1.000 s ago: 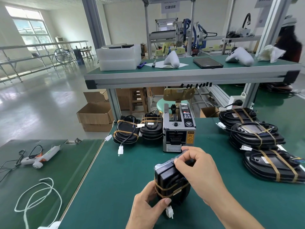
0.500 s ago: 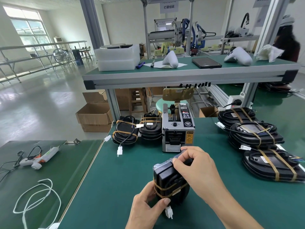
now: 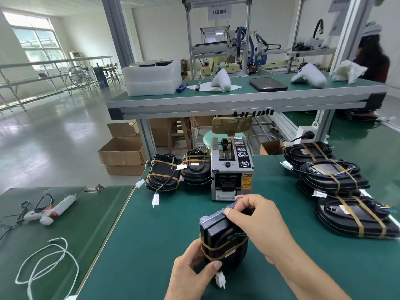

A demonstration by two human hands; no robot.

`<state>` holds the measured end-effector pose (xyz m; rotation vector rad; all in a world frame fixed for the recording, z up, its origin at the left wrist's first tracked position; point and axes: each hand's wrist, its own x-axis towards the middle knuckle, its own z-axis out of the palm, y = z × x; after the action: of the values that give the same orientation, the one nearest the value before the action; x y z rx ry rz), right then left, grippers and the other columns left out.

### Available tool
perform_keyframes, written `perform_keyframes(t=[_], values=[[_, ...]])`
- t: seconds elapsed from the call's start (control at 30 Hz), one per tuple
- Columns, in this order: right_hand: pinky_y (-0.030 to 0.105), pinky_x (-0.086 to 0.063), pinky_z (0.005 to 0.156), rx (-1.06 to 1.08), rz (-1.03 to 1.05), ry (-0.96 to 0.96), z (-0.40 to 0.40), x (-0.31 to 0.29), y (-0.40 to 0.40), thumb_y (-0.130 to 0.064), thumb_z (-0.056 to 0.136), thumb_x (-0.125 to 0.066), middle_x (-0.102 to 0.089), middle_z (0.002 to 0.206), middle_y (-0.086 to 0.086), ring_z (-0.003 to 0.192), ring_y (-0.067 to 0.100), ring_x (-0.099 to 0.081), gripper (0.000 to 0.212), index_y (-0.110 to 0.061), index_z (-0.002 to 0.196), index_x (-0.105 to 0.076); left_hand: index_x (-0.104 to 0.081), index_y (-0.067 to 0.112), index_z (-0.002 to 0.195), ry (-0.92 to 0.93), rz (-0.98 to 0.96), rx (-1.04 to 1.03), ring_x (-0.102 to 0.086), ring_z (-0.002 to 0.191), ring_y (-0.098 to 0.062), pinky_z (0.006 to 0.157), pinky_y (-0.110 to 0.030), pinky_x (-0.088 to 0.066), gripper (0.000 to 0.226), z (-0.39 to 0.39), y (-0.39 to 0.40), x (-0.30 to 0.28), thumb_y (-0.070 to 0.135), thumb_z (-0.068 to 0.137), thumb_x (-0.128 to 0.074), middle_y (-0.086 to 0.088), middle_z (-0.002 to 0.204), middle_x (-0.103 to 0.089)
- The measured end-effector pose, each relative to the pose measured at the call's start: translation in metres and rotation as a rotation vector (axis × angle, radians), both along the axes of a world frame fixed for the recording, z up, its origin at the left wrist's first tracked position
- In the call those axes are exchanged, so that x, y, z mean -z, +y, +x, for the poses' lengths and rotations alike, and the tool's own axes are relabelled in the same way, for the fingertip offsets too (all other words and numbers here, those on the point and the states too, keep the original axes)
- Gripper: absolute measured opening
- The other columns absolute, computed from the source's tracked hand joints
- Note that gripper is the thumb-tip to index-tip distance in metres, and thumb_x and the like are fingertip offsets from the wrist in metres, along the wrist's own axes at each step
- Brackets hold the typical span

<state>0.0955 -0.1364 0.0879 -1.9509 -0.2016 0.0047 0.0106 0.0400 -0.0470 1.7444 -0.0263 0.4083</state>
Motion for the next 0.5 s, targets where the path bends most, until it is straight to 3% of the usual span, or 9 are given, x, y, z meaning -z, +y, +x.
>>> perform_keyframes(t=[0.17,0.3,0.5], values=[[0.033,-0.055,0.082,0.049,0.071,0.039,-0.001,0.003,0.004,-0.038,0.076,-0.086,-0.070,0.098,-0.013,0.088,0.008,-0.067,0.025,-0.025,0.076,-0.065,-0.062,0.036,0.143,0.020,0.031,-0.005,-0.076,0.114,-0.022,0.102,-0.036,-0.059,0.057,0.000,0.002,0.005,0.044,0.091,-0.085,-0.001,0.122,-0.079],[0.030,-0.052,0.083,0.047,0.025,0.020,-0.005,0.006,0.007,-0.046,0.074,-0.086,-0.066,0.103,-0.017,0.092,0.001,-0.063,0.033,-0.029,0.084,-0.060,-0.064,0.039,0.140,0.020,0.031,-0.013,-0.077,0.111,-0.022,0.099,-0.035,-0.060,0.055,0.000,0.002,0.006,0.047,0.089,-0.086,0.000,0.119,-0.080],[0.015,-0.040,0.071,-0.001,-0.042,-0.014,-0.012,0.006,0.005,-0.067,0.063,-0.075,-0.055,0.103,-0.026,0.097,-0.013,-0.051,0.047,-0.036,0.091,-0.054,-0.064,0.040,0.138,0.012,0.019,-0.012,-0.077,0.110,-0.022,0.099,-0.029,-0.058,0.058,0.002,0.003,0.006,0.052,0.086,-0.086,0.000,0.118,-0.080]])
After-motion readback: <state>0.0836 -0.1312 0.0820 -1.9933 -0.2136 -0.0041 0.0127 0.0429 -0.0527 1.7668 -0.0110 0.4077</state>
